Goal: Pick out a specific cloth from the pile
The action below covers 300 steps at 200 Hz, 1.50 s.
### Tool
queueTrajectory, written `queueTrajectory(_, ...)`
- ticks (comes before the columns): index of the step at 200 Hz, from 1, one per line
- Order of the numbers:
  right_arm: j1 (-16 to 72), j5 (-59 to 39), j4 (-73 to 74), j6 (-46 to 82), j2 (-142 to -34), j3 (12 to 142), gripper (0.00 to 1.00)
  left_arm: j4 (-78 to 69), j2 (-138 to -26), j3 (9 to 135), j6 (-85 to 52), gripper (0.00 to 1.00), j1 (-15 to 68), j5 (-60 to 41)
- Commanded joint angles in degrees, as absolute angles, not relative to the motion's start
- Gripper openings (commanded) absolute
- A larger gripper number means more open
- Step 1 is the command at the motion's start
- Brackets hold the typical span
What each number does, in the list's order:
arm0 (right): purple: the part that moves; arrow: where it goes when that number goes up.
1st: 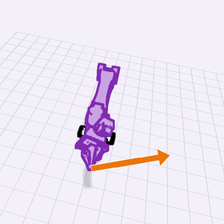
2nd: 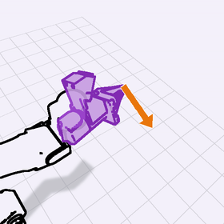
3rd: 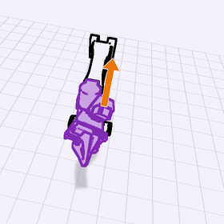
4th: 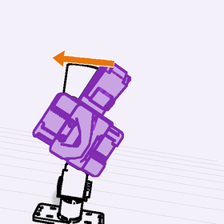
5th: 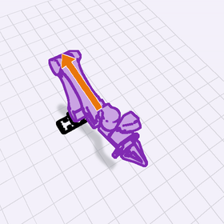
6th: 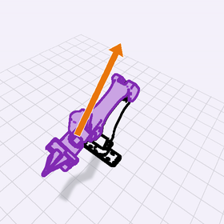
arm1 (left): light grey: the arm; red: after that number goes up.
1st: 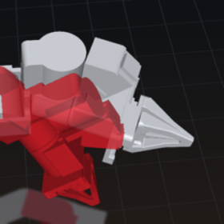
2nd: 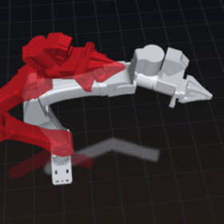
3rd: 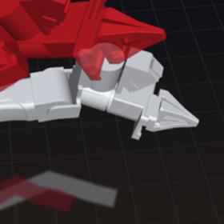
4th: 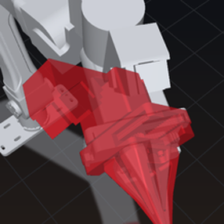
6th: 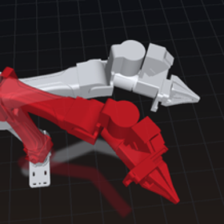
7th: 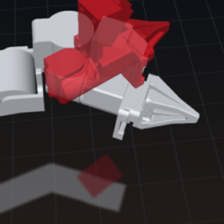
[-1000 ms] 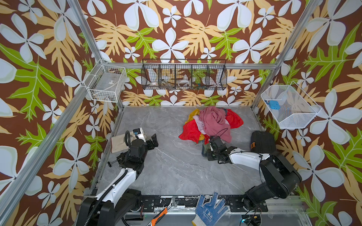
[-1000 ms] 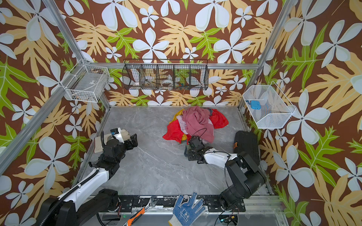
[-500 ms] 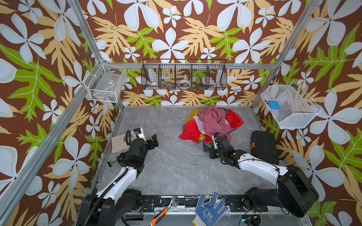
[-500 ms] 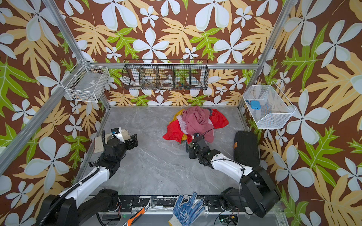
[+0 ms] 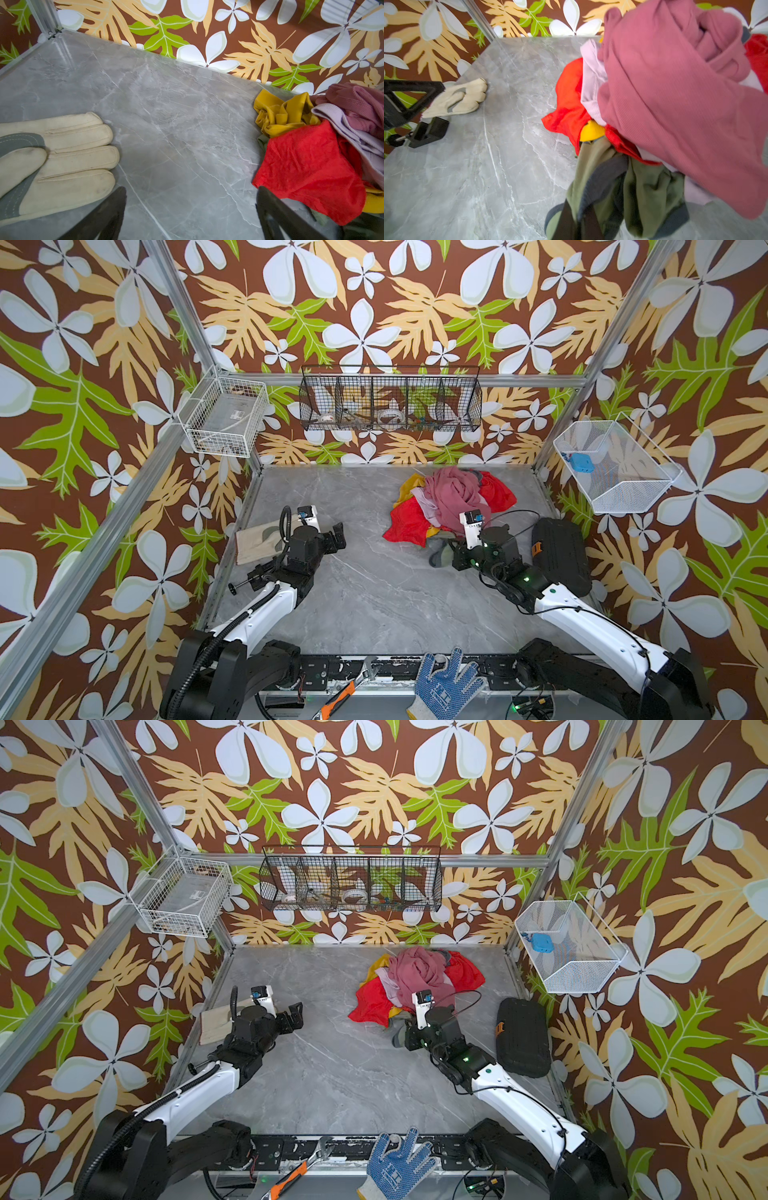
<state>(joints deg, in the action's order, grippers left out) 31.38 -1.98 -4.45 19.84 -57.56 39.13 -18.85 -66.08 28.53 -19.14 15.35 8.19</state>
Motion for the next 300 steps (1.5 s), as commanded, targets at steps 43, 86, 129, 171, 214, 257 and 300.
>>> queueTrajectory(43, 31.5, -4.0, -4.2, 15.9, -53.7, 44.4, 0.00, -19.5, -68.0, 30.8, -18.6, 0.97, 17.3, 8.5)
queueTrajectory(86, 31.5, -5.3, -5.4, 16.6, -58.2, 46.2, 0.00, -19.5, -69.5, 32.3, -17.9, 0.96, 20.6, 4.4)
queueTrajectory(129, 31.2, -5.7, -5.1, 17.8, -62.7, 46.8, 0.00, -19.5, -71.5, 34.0, -20.1, 0.94, 32.3, -1.7)
queueTrajectory(171, 27.3, -11.2, -4.9, 18.1, -64.6, 47.2, 0.00, -21.7, -74.2, 36.0, -25.2, 0.92, 44.6, -4.7)
queueTrajectory(214, 25.7, -14.2, -5.4, 16.6, -65.6, 47.6, 0.00, -25.5, -81.8, 41.8, -28.6, 0.92, 50.0, -7.6)
queueTrajectory(257, 23.8, -16.6, -3.2, 19.0, -64.9, 47.2, 0.00, -24.8, -92.8, 50.7, -31.4, 0.91, 51.3, -11.1)
queueTrajectory(300, 22.6, -17.9, -3.7, 19.5, -65.1, 47.4, 0.00, -26.6, -96.9, 53.7, -33.3, 0.86, 51.5, -10.7)
